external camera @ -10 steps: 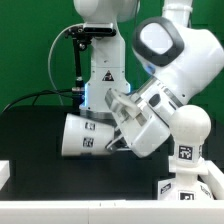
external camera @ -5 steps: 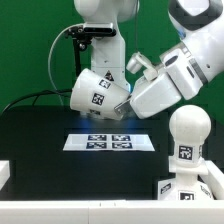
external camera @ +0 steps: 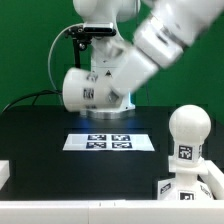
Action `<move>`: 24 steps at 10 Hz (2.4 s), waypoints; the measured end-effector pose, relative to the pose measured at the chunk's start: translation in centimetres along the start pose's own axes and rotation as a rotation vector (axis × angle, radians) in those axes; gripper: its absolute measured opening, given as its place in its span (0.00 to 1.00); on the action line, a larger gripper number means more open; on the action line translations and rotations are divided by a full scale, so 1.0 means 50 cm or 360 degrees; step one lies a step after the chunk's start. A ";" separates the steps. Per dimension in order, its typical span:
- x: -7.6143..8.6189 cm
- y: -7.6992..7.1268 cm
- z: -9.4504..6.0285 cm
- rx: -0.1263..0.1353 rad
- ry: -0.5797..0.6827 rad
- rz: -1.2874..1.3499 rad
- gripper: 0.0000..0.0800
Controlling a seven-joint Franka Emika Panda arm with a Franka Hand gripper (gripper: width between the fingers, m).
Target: Assemble lamp
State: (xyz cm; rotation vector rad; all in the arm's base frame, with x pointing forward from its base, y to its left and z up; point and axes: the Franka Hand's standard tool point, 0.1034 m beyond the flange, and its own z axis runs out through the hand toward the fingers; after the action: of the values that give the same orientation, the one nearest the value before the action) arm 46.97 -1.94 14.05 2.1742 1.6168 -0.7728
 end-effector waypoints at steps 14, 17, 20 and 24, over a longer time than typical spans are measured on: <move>-0.082 0.086 -0.075 0.0420 0.1170 0.0563 0.06; -0.096 0.094 -0.065 0.0388 0.1341 0.0643 0.06; -0.093 0.078 -0.067 0.0506 0.1591 0.0811 0.06; -0.063 0.109 -0.107 0.0572 0.2117 0.0995 0.06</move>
Offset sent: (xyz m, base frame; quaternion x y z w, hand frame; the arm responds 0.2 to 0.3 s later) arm 0.0056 -0.0121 -0.0023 0.0501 0.1593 0.0221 0.9857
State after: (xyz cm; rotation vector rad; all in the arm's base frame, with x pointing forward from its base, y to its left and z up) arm 52.70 -3.09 19.86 3.4688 0.9551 0.8286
